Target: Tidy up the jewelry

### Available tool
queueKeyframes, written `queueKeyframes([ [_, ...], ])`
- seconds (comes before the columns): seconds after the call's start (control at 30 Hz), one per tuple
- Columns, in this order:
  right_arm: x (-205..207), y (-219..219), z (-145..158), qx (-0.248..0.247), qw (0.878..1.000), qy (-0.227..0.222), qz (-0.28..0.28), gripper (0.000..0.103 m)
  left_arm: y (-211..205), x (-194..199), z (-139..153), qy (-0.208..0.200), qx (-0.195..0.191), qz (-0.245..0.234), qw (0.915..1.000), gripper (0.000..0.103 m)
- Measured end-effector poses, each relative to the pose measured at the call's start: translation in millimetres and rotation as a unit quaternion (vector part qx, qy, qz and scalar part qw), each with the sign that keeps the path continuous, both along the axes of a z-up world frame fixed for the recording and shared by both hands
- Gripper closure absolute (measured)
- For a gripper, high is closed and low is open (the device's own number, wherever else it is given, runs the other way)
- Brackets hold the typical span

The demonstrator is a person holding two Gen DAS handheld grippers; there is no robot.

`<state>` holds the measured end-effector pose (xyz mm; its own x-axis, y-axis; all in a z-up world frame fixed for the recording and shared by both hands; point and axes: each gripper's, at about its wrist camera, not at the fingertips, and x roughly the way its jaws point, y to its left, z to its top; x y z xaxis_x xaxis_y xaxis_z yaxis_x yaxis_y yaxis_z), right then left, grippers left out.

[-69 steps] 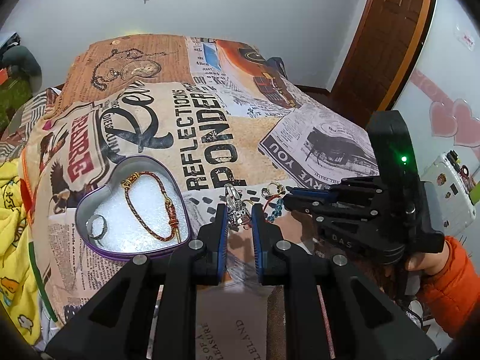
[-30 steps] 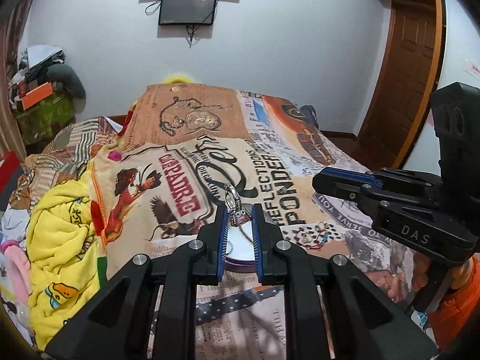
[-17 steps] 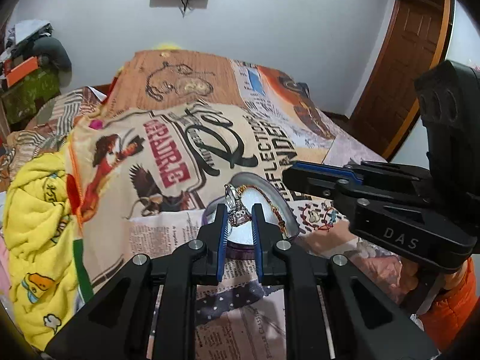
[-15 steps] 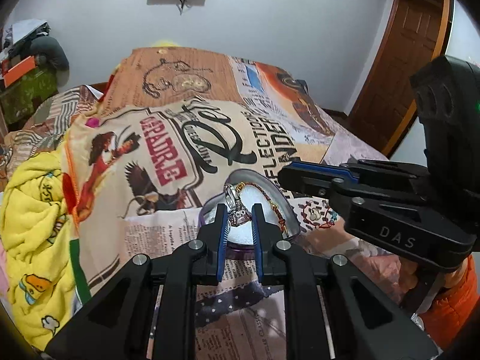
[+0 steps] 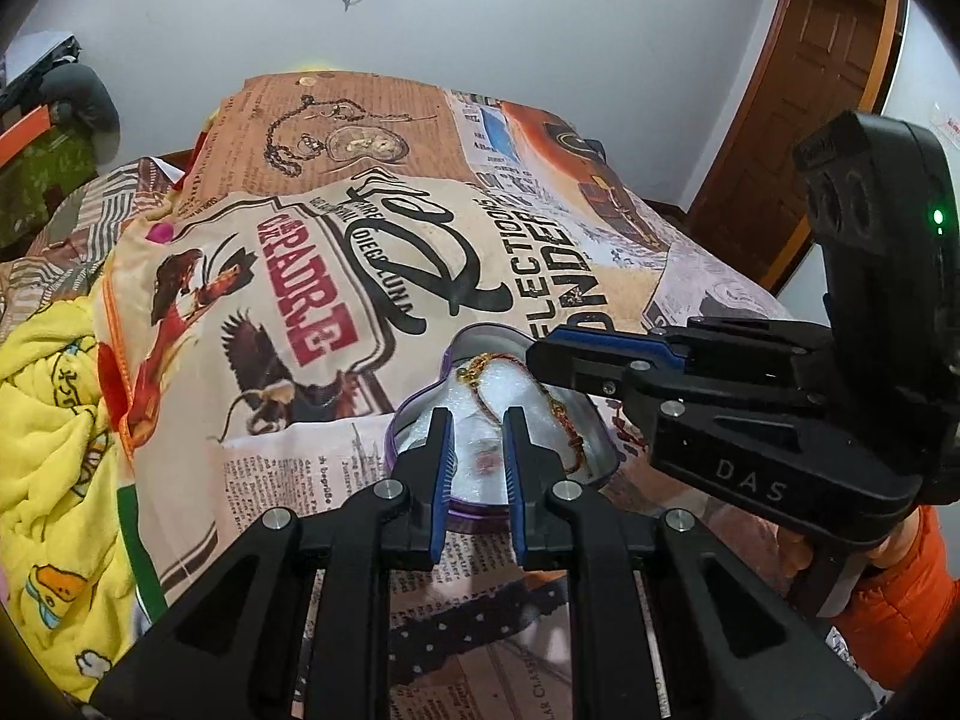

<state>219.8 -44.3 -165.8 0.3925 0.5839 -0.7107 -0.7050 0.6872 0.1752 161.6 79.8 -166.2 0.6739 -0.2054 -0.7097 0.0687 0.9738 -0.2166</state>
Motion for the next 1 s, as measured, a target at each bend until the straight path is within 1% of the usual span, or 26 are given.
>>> queueKeyframes([
  [0.23,-1,2,0,-0.011,1.000,-0.006,0.004,0.094,7,-2,4,-0.002,0.000,0.013,0.9999,0.088],
  [0.27,-1,2,-1,-0.012,1.000,-0.007,0.004,0.094,8,-3,5,-0.004,0.004,0.017,0.9998,0.086],
  [0.37,-2,2,-1,-0.016,1.000,-0.008,0.002,0.093,12,-9,11,-0.013,0.017,0.032,0.9992,0.074],
  [0.4,-2,2,-1,-0.018,1.000,-0.007,0.001,0.092,13,-11,12,-0.016,0.021,0.036,0.9990,0.073],
  [0.47,-3,1,-1,-0.019,1.000,-0.005,0.000,0.088,16,-14,15,-0.017,0.028,0.044,0.9985,0.073],
  [0.53,-5,0,-1,-0.022,1.000,-0.007,-0.002,0.080,18,-17,16,-0.017,0.031,0.051,0.9981,0.072],
  [0.57,-6,-1,0,-0.023,1.000,-0.009,-0.004,0.077,19,-18,17,-0.017,0.032,0.053,0.9979,0.069],
  [0.6,-8,-2,1,-0.024,1.000,-0.012,-0.006,0.069,21,-20,17,-0.017,0.033,0.059,0.9976,0.065],
  [0.67,-11,-4,3,-0.024,0.999,-0.019,-0.011,0.059,23,-24,17,-0.016,0.037,0.065,0.9971,0.064],
  [0.77,-15,-8,8,-0.025,0.999,-0.026,-0.017,0.056,24,-29,16,-0.010,0.042,0.073,0.9964,0.063],
  [0.87,-18,-12,12,-0.026,0.999,-0.029,-0.020,0.056,25,-35,16,-0.006,0.043,0.078,0.9960,0.057],
  [1.0,-24,-23,17,-0.025,0.999,-0.033,-0.027,0.056,19,-41,19,-0.005,0.047,0.078,0.9958,0.056],
])
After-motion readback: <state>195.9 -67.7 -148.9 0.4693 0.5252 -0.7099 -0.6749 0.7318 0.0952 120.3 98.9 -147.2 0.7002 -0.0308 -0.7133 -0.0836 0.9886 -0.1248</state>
